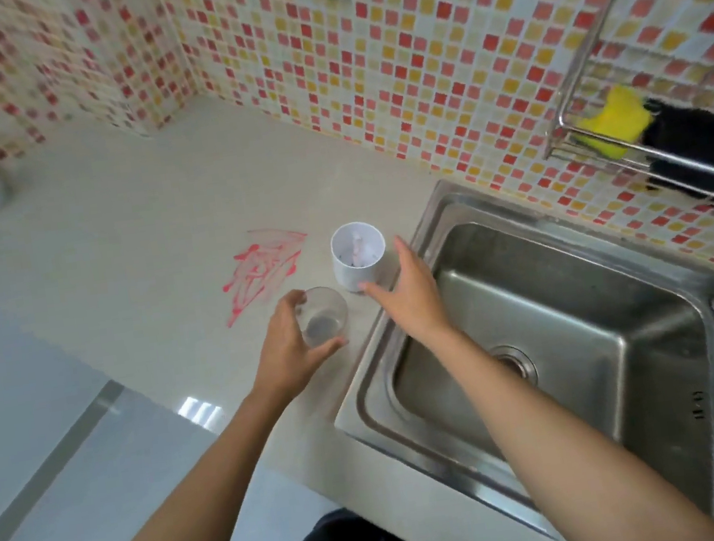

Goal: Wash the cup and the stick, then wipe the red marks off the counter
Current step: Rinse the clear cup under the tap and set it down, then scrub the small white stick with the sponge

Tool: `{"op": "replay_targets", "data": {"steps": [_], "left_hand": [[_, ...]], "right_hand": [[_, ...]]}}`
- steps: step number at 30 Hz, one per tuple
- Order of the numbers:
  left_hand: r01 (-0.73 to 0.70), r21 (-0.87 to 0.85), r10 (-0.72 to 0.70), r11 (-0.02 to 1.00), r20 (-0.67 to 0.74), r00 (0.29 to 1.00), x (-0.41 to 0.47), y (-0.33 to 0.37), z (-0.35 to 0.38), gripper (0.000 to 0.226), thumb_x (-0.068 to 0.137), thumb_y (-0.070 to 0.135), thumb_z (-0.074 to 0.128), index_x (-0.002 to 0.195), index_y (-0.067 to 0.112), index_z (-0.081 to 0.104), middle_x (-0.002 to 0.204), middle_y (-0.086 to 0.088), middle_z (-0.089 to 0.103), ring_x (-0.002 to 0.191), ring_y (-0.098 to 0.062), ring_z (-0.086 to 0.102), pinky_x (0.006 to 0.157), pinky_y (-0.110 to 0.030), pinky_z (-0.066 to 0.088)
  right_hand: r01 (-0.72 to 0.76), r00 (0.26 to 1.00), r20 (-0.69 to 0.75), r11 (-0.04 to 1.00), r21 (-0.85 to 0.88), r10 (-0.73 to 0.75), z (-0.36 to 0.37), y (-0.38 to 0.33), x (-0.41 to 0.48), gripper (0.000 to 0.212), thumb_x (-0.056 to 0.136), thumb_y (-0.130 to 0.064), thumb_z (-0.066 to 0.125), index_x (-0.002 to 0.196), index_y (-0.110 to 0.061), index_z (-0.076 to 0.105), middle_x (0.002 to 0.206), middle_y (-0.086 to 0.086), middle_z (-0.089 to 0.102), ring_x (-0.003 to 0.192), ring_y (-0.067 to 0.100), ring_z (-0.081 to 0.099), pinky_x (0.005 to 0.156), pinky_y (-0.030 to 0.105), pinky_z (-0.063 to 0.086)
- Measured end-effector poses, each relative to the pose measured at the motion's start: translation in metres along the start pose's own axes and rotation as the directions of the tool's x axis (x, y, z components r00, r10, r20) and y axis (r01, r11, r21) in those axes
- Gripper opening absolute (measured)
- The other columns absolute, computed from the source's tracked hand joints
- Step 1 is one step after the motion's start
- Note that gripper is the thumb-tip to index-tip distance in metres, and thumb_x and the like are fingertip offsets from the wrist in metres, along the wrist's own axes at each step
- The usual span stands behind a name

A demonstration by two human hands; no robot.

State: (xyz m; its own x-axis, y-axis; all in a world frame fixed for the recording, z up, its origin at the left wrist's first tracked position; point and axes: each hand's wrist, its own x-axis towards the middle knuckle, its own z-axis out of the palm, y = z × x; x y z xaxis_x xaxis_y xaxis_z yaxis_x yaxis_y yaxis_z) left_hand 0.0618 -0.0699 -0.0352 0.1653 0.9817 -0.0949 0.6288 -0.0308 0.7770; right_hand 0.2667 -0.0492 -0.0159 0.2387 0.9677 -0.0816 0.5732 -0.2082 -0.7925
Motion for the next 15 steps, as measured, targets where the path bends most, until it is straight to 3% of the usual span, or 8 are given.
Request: {"op": "replay_targets", "data": {"steps": [3, 6, 9, 12, 15], "left_hand": [[-0.009, -0.045, 0.010, 0.999, 0.020, 1.000, 0.001, 0.004, -0.007, 0.101, 0.070, 0.060, 0.074, 0.147, 0.015, 0.027, 0.149, -0.001, 0.037, 0.136, -0.018, 0.036, 0.111, -0.036, 0.034], [-0.117, -0.001, 0.116, 0.993, -0.076, 0.990, 0.020, 0.019, -0.016, 0.069, 0.089, 0.053, 0.058, 0.145, 0.019, 0.035, 0.147, 0.001, 0.042, 0.134, -0.016, 0.038, 0.111, -0.035, 0.034], [-0.256, 0.126, 0.271, 0.958, -0.113, 0.956, 0.058, 0.041, -0.022, 0.039, 0.098, 0.030, 0.053, 0.134, 0.015, 0.052, 0.125, -0.005, 0.058, 0.117, -0.024, 0.052, 0.101, -0.040, 0.043], [-0.347, 0.238, 0.355, 0.907, 0.010, 0.935, 0.094, 0.062, -0.022, 0.031, 0.098, 0.017, 0.052, 0.127, 0.017, 0.060, 0.115, -0.007, 0.062, 0.107, -0.030, 0.053, 0.093, -0.041, 0.044], [-0.458, 0.337, 0.411, 0.823, 0.205, 0.888, 0.118, 0.074, -0.020, 0.030, 0.097, 0.017, 0.054, 0.125, 0.019, 0.063, 0.115, -0.008, 0.062, 0.104, -0.030, 0.053, 0.089, -0.044, 0.046]], "right_hand": [[0.018, 0.999, 0.035, 1.000, -0.006, -0.017, 0.007, -0.008, 0.018, 0.098, 0.071, -0.035, 0.083, 0.150, -0.015, 0.027, 0.152, 0.005, 0.035, 0.139, 0.021, 0.032, 0.103, 0.020, 0.025], [0.008, 0.998, 0.063, 1.000, 0.009, -0.008, 0.011, -0.008, 0.031, 0.104, 0.068, -0.039, 0.084, 0.150, -0.016, 0.026, 0.151, 0.003, 0.036, 0.138, 0.019, 0.033, 0.105, 0.023, 0.028], [0.011, 0.997, 0.070, 1.000, 0.026, -0.012, 0.013, -0.006, 0.038, 0.089, 0.065, -0.047, 0.083, 0.139, -0.025, 0.039, 0.137, -0.001, 0.050, 0.125, 0.017, 0.048, 0.095, 0.025, 0.040], [0.018, 0.997, 0.077, 0.998, 0.053, -0.022, 0.013, -0.005, 0.042, 0.077, 0.062, -0.045, 0.085, 0.126, -0.029, 0.046, 0.122, -0.004, 0.057, 0.108, 0.014, 0.056, 0.085, 0.027, 0.047], [0.009, 0.996, 0.090, 0.999, 0.041, -0.012, 0.011, -0.006, 0.041, 0.074, 0.063, -0.045, 0.085, 0.123, -0.031, 0.045, 0.121, -0.004, 0.056, 0.105, 0.013, 0.057, 0.083, 0.029, 0.050]]}}
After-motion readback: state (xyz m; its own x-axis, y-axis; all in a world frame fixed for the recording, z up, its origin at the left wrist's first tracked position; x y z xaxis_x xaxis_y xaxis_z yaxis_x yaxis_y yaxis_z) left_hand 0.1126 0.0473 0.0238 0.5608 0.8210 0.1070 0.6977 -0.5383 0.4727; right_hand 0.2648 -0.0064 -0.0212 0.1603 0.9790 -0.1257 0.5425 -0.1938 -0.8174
